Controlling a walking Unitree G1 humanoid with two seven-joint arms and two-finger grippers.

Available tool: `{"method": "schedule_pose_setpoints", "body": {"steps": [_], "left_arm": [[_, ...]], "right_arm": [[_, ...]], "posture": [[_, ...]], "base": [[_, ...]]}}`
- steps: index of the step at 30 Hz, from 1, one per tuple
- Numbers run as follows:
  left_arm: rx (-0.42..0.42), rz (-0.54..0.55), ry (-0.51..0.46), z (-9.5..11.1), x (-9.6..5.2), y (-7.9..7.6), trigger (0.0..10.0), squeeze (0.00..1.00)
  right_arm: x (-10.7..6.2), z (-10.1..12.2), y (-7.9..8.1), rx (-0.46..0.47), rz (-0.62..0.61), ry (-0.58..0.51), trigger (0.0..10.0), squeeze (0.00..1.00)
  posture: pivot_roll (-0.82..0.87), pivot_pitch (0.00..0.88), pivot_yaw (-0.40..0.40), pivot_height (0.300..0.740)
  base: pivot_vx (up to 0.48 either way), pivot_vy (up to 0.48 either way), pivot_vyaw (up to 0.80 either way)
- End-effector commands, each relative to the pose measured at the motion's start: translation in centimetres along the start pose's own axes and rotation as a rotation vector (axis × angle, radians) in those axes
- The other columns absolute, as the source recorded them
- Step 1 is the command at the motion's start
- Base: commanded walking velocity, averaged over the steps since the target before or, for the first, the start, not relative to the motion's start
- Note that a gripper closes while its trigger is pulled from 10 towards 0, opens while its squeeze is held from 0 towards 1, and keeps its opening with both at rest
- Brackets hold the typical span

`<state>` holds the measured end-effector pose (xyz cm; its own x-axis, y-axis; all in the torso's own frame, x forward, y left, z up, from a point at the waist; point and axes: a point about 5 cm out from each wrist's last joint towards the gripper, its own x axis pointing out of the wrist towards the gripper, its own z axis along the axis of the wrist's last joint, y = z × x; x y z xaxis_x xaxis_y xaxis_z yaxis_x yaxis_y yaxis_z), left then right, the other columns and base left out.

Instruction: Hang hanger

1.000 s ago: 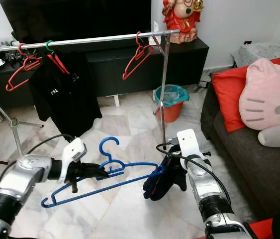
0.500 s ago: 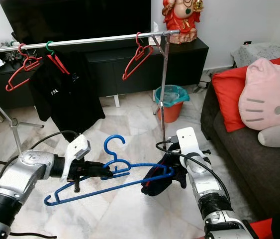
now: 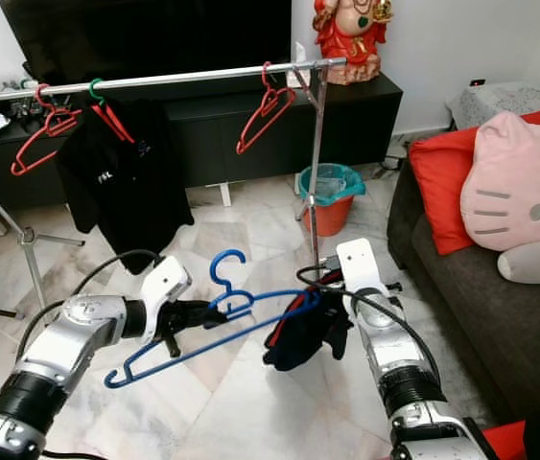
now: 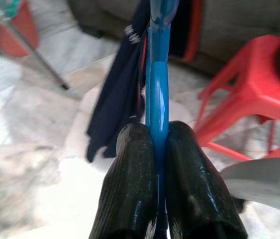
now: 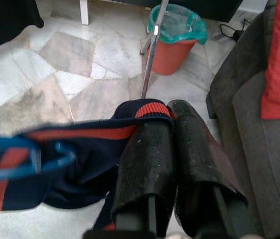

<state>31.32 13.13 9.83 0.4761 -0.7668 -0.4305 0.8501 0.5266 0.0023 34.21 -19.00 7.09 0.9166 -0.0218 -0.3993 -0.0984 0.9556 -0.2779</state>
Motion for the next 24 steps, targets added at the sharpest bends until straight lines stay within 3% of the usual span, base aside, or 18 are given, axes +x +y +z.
{"method": "schedule_pose_setpoints", "body": {"steps": [1,12,24], "left_arm": [[0.006,0.043,-0.016,0.4,0.0,0.5,10.0,0.0],[-0.025,-0.03,-0.065,0.7,0.8,-0.3,10.0,0.0],[-0.041,0.055,-0.095,1.0,0.9,0.8,10.0,0.0]], "right_arm": [[0.1,2.1,-0.2,0.002,-0.002,-0.069,10.0,0.0],[-0.1,2.9,-0.1,0.0,0.027,-0.086,10.0,0.0],[-0.2,3.1,0.3,0.014,0.052,-0.075,10.0,0.0]], "posture": [[-0.23,0.0,0.059,0.74],[-0.23,0.0,0.058,0.74],[-0.23,0.0,0.057,0.74]], "base": [[0.0,0.0,0.0],[0.0,0.0,0.0],[0.0,0.0,0.0]]}}
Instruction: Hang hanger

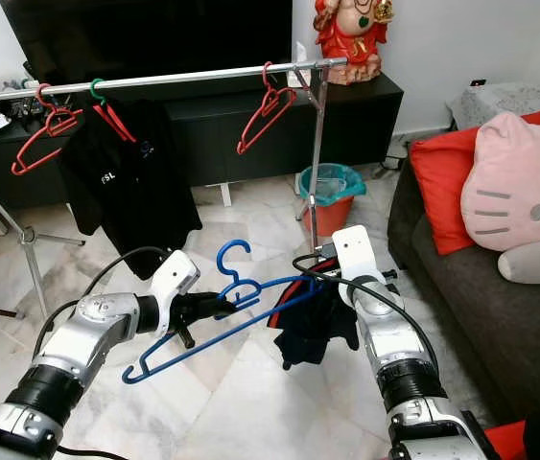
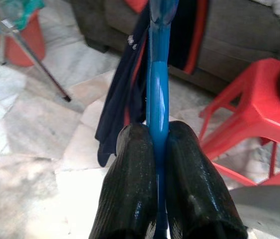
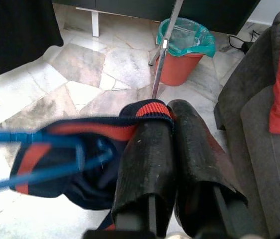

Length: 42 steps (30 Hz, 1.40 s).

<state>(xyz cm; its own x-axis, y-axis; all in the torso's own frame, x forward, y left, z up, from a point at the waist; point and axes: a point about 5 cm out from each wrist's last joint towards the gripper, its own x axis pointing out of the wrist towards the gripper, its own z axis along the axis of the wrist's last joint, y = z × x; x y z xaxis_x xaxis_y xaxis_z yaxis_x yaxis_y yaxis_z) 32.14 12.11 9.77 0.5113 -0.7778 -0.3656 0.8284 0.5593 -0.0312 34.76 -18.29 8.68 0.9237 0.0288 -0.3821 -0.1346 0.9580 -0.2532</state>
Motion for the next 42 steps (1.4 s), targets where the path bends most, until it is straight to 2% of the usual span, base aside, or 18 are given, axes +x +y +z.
{"method": "schedule_pose_setpoints", "body": {"steps": [1,11,20,26,30,34,40,42], "left_arm": [[0.002,0.027,-0.029,0.6,-0.2,0.6,10.0,0.0],[-0.033,-0.115,-0.042,0.7,0.0,-0.8,10.0,0.0],[-0.018,-0.089,-0.038,0.7,0.2,-0.6,10.0,0.0],[0.019,0.021,-0.024,0.7,0.5,0.2,10.0,0.0],[0.018,0.036,-0.038,0.9,0.7,0.3,10.0,0.0],[0.009,0.028,-0.049,1.0,0.8,0.2,10.0,0.0],[-0.008,-0.05,-0.065,1.1,0.8,-0.4,10.0,0.0],[-0.008,-0.037,-0.064,1.1,0.9,-0.3,10.0,0.0]], "right_arm": [[0.0,1.3,0.2,0.005,0.01,-0.043,10.0,0.0],[0.1,1.4,0.5,0.014,0.03,-0.039,10.0,0.0],[0.0,1.9,0.9,0.021,0.049,-0.054,10.0,0.0],[-0.3,2.8,1.0,0.023,0.057,-0.077,10.0,0.0],[-0.5,2.7,1.1,0.022,0.058,-0.078,10.0,0.0],[-0.7,2.8,1.3,0.022,0.063,-0.078,10.0,0.0],[-1.1,2.9,1.8,0.004,0.104,-0.072,10.0,0.0],[-1.3,2.9,2.0,0.006,0.107,-0.074,10.0,0.0]], "posture": [[-0.23,0.0,0.057,0.74],[-0.23,0.0,0.057,0.74],[-0.23,0.0,0.059,0.74],[-0.23,0.0,0.06,0.74],[-0.23,0.0,0.061,0.74],[-0.23,0.0,0.06,0.74],[-0.23,0.0,0.059,0.74],[-0.23,0.0,0.059,0.74]], "base": [[0.0,0.0,0.0],[0.0,0.0,0.0],[0.0,0.0,0.0],[0.0,0.0,0.0],[0.0,0.0,0.0],[0.0,0.0,0.0],[0.0,0.0,0.0],[0.0,0.0,0.0]]}}
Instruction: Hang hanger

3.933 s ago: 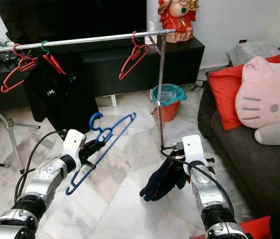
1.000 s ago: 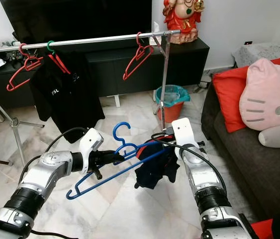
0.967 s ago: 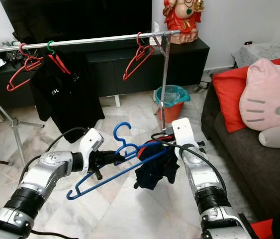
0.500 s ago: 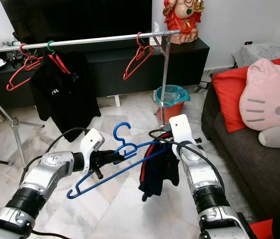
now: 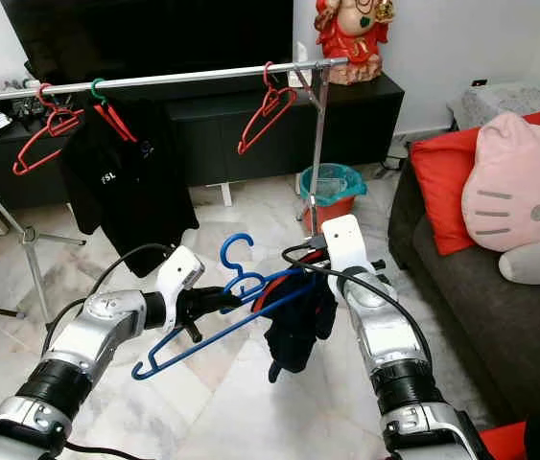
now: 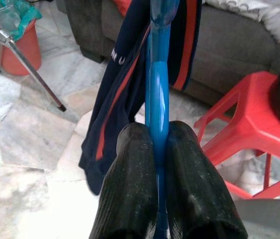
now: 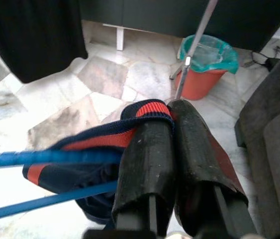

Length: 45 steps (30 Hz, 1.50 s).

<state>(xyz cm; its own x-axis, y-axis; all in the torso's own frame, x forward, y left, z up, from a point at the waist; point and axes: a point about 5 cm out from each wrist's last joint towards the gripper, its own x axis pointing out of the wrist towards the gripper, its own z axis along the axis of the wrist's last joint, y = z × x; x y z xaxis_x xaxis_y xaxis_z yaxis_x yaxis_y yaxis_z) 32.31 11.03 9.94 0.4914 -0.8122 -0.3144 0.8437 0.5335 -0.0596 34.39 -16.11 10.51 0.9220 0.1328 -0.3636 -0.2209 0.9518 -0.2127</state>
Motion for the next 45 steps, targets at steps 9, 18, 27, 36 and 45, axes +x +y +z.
{"method": "schedule_pose_setpoints", "body": {"steps": [9,18,27,36,45], "left_arm": [[0.035,0.048,0.024,0.4,0.4,0.5,10.0,0.0],[0.047,0.12,0.038,0.4,0.3,1.3,10.0,0.0],[0.065,0.122,0.046,0.3,0.6,1.3,10.0,0.0],[0.058,0.053,-0.025,1.2,0.8,0.8,10.0,0.0],[0.015,-0.077,-0.089,2.0,0.7,-0.1,10.0,0.0]], "right_arm": [[-1.0,1.5,1.0,0.0,0.026,-0.047,10.0,0.0],[-1.8,2.1,1.5,0.001,0.032,-0.06,10.0,0.0],[-3.3,2.9,3.0,0.025,0.065,-0.075,10.0,0.0],[-4.3,3.1,4.4,0.044,0.122,-0.077,10.0,0.0],[-4.8,3.8,5.7,0.031,0.179,-0.106,10.0,0.0]], "posture": [[-0.24,0.0,0.062,0.74],[-0.24,0.0,0.065,0.74],[-0.24,0.0,0.065,0.74],[-0.25,0.0,0.066,0.74],[-0.25,0.0,0.068,0.74]], "base": [[0.0,0.0,0.0],[0.0,0.0,0.0],[0.0,0.0,0.0],[0.0,0.0,0.0],[0.0,0.0,0.0]]}}
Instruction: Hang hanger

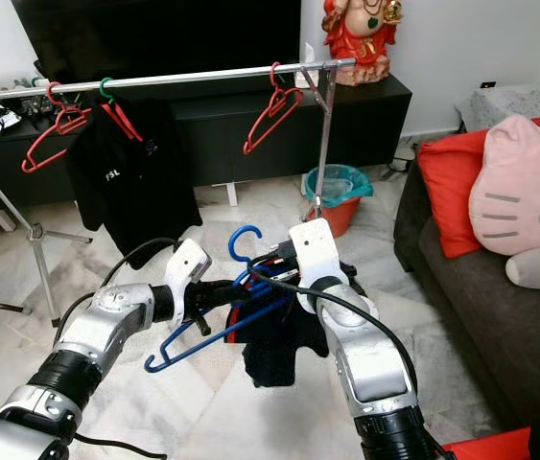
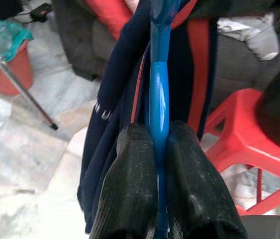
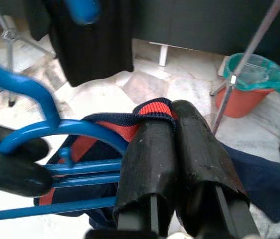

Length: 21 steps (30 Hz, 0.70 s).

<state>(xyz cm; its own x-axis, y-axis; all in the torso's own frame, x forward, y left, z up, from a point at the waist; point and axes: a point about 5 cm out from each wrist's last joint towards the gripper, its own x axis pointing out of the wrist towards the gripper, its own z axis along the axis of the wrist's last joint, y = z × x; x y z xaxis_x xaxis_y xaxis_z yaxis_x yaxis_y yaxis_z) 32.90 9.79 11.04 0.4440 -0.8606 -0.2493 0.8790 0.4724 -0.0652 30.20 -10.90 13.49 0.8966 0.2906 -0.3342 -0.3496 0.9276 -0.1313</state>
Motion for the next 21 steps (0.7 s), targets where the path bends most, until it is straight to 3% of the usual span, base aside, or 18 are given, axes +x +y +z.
{"method": "schedule_pose_setpoints", "body": {"steps": [1,7,15,21], "left_arm": [[0.003,0.005,-0.023,0.6,-0.3,0.3,10.0,0.0],[-0.005,0.011,-0.04,0.7,0.0,0.3,10.0,0.0],[-0.019,0.101,-0.086,0.7,0.0,0.9,10.0,0.0],[-0.034,0.137,-0.115,0.6,-0.1,1.1,10.0,0.0]], "right_arm": [[-0.5,1.3,0.8,-0.009,0.047,-0.053,10.0,0.0],[-0.9,1.7,1.6,-0.043,0.114,-0.061,10.0,0.0],[-1.4,1.4,2.1,-0.084,0.17,-0.033,10.0,0.0],[-1.6,1.1,1.3,-0.085,0.136,-0.019,10.0,0.0]], "posture": [[-0.25,0.0,0.068,0.74],[-0.25,0.0,0.069,0.74],[-0.26,0.0,0.066,0.74],[-0.26,0.0,0.06,0.74]], "base": [[0.0,0.0,0.0],[0.0,0.0,0.0],[0.0,0.0,0.0],[0.0,0.0,0.0]]}}
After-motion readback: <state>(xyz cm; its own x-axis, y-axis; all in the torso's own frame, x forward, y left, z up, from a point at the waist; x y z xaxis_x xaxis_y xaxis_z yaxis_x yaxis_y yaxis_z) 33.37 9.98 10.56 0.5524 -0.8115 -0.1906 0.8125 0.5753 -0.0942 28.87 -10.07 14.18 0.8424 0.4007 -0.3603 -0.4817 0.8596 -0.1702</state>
